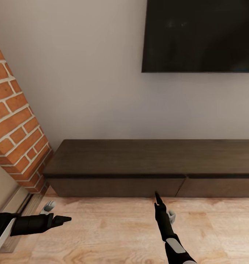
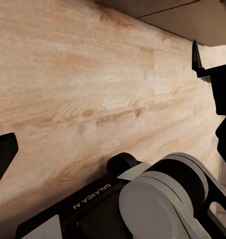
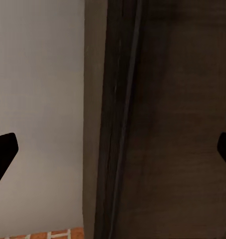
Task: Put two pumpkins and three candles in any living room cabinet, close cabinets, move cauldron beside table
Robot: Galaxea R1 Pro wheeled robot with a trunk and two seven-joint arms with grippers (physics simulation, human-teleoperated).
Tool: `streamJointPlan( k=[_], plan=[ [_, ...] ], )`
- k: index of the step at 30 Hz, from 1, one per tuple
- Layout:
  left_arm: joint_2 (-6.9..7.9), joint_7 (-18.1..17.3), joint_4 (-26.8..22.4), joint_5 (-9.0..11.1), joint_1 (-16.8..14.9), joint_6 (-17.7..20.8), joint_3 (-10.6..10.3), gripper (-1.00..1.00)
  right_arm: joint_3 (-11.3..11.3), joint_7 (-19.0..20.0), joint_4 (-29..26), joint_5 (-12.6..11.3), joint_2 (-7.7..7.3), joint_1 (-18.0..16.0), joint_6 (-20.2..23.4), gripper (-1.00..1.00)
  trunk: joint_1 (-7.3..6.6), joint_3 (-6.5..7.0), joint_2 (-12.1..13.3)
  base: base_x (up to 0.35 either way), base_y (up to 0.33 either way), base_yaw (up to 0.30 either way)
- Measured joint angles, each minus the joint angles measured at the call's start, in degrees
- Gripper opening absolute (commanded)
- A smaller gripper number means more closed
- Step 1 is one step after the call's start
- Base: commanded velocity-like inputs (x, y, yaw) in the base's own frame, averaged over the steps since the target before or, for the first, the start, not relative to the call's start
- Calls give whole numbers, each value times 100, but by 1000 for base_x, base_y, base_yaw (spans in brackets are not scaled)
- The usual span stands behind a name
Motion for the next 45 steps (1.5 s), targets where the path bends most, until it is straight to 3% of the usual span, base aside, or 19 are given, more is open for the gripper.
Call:
streamJointPlan(
  k=[8,18,32,45],
  plan=[
    [-9,0,0,7,-1,-8,-2,100,8,0,0,0,0,0,-2,100,0,0,0,253,0,0],
    [-39,-16,0,45,1,-9,-2,100,20,0,0,6,0,0,-3,100,0,0,0,32,0,0],
    [-63,-18,0,60,2,-1,5,100,43,42,0,26,0,0,-12,100,263,-215,-480,0,0,0],
    [-64,-25,0,70,0,-5,1,100,44,44,0,37,0,0,-12,100,264,-215,-481,45,0,0]
  ],
)
